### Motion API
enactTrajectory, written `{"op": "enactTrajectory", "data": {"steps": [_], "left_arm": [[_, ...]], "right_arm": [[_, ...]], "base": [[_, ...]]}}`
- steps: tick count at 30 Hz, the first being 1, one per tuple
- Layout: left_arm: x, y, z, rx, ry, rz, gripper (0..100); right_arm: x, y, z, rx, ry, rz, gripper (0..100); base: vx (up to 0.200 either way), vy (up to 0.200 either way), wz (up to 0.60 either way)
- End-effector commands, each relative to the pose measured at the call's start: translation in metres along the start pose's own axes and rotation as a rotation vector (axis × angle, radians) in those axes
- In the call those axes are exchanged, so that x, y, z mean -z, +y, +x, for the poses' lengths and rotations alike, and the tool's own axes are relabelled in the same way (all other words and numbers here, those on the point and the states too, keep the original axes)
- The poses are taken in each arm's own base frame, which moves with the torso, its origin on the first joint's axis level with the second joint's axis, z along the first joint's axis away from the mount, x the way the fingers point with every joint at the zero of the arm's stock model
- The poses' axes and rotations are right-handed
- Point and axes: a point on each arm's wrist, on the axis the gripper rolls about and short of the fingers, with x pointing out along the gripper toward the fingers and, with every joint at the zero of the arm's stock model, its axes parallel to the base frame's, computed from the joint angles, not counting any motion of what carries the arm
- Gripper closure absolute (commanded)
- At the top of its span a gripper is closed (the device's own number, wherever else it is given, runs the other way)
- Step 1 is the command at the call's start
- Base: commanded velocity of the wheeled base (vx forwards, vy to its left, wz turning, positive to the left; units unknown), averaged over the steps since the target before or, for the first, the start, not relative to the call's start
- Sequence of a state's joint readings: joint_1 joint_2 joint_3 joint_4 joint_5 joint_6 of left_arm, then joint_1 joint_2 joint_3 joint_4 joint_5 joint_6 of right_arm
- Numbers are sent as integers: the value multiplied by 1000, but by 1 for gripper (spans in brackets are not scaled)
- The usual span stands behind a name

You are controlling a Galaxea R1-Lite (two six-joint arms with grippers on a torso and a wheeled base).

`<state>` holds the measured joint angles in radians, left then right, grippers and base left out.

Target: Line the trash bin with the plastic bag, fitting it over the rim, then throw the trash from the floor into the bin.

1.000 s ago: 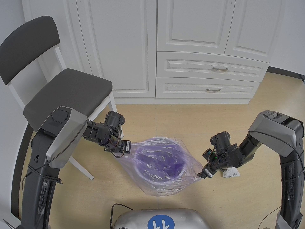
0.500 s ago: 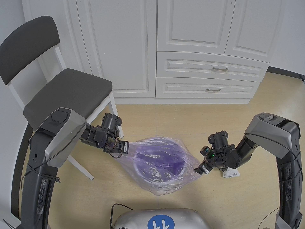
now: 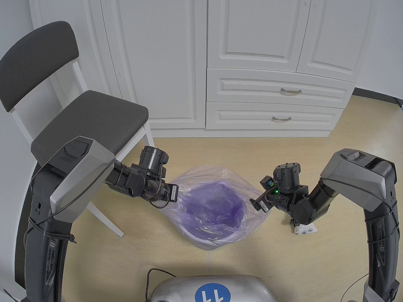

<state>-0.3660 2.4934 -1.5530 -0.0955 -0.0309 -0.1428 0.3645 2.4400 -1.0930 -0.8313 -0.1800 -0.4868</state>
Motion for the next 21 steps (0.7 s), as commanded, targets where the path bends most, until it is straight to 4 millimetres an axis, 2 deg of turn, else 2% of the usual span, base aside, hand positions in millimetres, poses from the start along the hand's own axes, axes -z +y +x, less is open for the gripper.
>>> {"op": "enactTrajectory", "data": {"steps": [1, 7, 11, 17, 21], "left_arm": [[-1, 2, 8, -40, -33, -4, 100], [-5, 14, 24, -88, -64, -27, 100], [-7, 31, 31, -110, -75, -53, 100], [-9, 30, 46, -105, -93, -86, 100], [-9, 28, 48, -100, -93, -124, 100]], "right_arm": [[25, 17, 26, 34, 14, 3, 0], [17, 12, 31, 64, -21, 28, 0], [18, 12, 43, 95, -68, 82, 0], [23, 10, 52, 106, -73, 116, 0], [25, 4, 54, 113, -65, 128, 0]], "base": [[0, 0, 0], [0, 0, 0], [0, 0, 0], [0, 0, 0], [0, 0, 0]]}}
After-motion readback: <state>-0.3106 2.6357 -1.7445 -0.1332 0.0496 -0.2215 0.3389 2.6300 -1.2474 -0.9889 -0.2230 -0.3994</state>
